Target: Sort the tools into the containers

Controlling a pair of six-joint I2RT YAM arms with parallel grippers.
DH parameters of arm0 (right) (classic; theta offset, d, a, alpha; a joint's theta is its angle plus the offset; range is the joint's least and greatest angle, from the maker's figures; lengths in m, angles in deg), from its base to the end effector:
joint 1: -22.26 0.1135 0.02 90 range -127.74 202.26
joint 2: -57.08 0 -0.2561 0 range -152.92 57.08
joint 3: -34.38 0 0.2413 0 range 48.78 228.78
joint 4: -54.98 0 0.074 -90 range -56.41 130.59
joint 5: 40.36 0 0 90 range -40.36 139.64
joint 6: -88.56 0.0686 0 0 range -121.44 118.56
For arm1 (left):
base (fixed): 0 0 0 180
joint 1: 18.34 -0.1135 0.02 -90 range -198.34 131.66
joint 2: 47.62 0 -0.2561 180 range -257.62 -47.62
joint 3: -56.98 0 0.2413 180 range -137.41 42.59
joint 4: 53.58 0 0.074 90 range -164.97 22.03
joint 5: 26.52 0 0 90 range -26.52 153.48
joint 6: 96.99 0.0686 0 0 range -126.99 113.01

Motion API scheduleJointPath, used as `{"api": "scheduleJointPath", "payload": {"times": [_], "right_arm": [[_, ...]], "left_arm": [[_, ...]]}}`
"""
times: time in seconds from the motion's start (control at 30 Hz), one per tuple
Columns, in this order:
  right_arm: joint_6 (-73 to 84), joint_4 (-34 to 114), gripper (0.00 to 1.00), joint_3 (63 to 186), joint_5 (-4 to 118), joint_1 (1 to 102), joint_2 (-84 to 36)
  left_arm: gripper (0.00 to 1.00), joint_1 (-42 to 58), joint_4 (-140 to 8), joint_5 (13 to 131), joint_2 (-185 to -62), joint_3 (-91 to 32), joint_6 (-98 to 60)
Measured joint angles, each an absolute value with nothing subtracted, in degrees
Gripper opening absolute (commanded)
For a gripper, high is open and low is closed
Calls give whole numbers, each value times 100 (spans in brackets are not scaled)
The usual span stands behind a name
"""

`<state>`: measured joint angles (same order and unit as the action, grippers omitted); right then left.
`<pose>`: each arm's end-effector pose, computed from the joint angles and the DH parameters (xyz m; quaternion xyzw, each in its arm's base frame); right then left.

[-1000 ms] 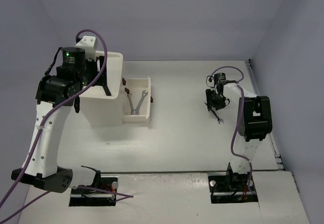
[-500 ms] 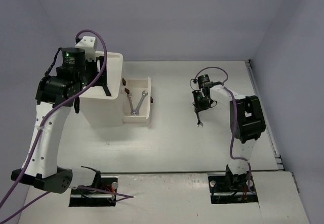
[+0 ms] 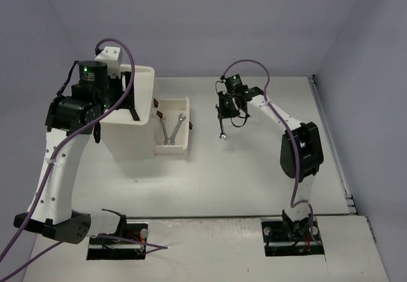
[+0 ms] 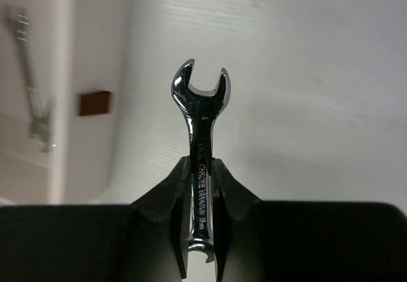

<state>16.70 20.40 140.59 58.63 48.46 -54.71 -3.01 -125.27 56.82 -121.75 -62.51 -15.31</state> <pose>0.4112 0.2143 0.2364 -0.0965 0.8996 0.2243 0.3622 0.2402 -0.0576 0.4685 0.0213 0.8484 -0.0596 0.5255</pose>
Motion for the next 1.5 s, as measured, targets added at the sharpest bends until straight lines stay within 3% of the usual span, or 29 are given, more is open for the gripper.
{"api": "scheduleJointPath", "payload": {"times": [0.37,0.53,0.6,0.77,1.0,1.27,1.5], "right_arm": [[2989,2770,1,16189,6256,6044,-6740],[3436,2956,20,16606,6213,6354,-7485],[3517,2982,39,16621,6172,6391,-7671],[3426,2996,51,16622,6094,6354,-7807],[2686,3092,52,15861,6035,6006,-6919],[1924,3282,49,14364,6001,4799,-5411],[1478,3257,42,13873,6175,4648,-5783]], "left_arm": [[69,-302,-12529,5315,-12175,-6251,-1469],[69,-303,-12529,5217,-12198,-6249,-1465],[69,-303,-12530,5185,-12244,-6249,-1465],[69,-432,-12540,5160,-12528,-6259,-1463],[69,-1315,-12588,5444,-13277,-6562,-1457],[66,-1848,-12575,5508,-14229,-7091,-1239],[39,-2265,-12496,5509,-14917,-7184,-1021]]}}
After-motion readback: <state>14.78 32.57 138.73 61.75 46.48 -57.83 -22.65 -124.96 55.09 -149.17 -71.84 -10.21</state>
